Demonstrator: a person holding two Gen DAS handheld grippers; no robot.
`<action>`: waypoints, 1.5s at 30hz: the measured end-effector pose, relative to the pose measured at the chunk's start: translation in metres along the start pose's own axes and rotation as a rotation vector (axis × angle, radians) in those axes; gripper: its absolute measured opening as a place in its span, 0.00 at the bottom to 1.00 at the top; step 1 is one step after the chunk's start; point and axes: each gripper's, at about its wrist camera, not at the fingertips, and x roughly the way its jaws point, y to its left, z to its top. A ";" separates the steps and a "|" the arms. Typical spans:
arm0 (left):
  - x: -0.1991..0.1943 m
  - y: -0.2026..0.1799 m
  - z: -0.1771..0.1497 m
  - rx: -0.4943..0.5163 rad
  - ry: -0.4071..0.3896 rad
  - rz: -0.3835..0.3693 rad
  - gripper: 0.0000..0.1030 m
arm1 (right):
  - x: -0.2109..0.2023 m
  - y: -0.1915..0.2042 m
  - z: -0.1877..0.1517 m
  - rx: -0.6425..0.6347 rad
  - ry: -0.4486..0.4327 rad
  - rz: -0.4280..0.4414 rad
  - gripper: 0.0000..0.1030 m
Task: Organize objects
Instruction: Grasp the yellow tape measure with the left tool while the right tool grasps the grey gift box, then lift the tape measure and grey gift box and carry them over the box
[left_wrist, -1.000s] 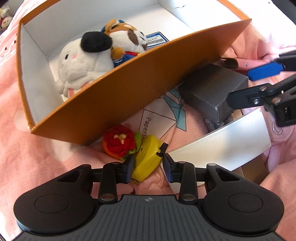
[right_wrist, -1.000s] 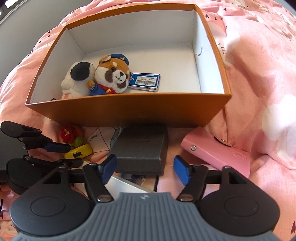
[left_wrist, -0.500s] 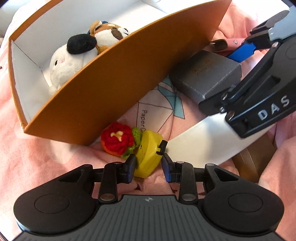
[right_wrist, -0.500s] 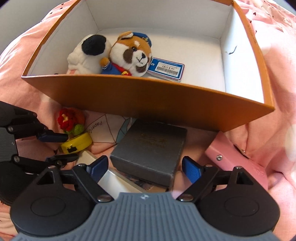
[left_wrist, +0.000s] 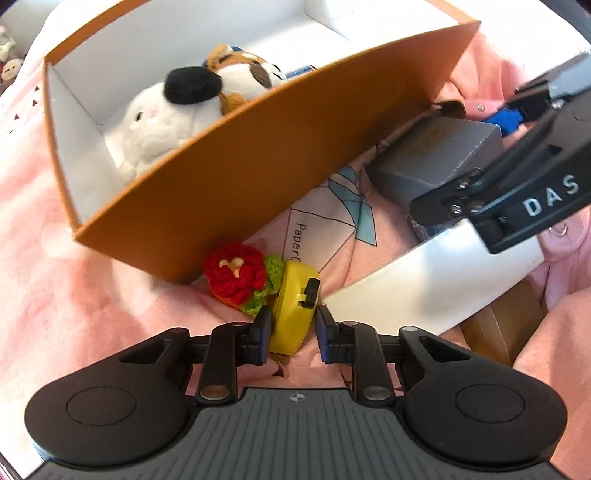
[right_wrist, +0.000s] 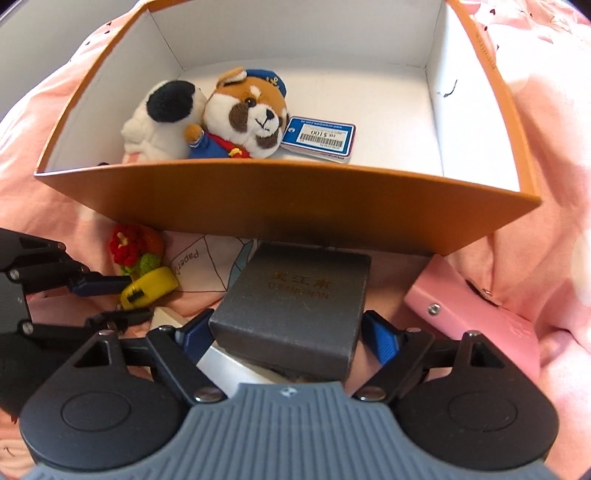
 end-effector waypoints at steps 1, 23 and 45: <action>0.001 0.008 0.015 -0.003 0.002 -0.005 0.27 | -0.002 -0.001 -0.001 0.003 -0.002 0.006 0.82; -0.040 0.022 0.022 -0.140 -0.116 0.015 0.22 | -0.060 -0.014 -0.014 0.040 -0.087 0.149 0.82; -0.140 0.065 0.092 -0.299 -0.442 -0.070 0.22 | -0.103 -0.031 0.064 -0.024 -0.299 0.112 0.81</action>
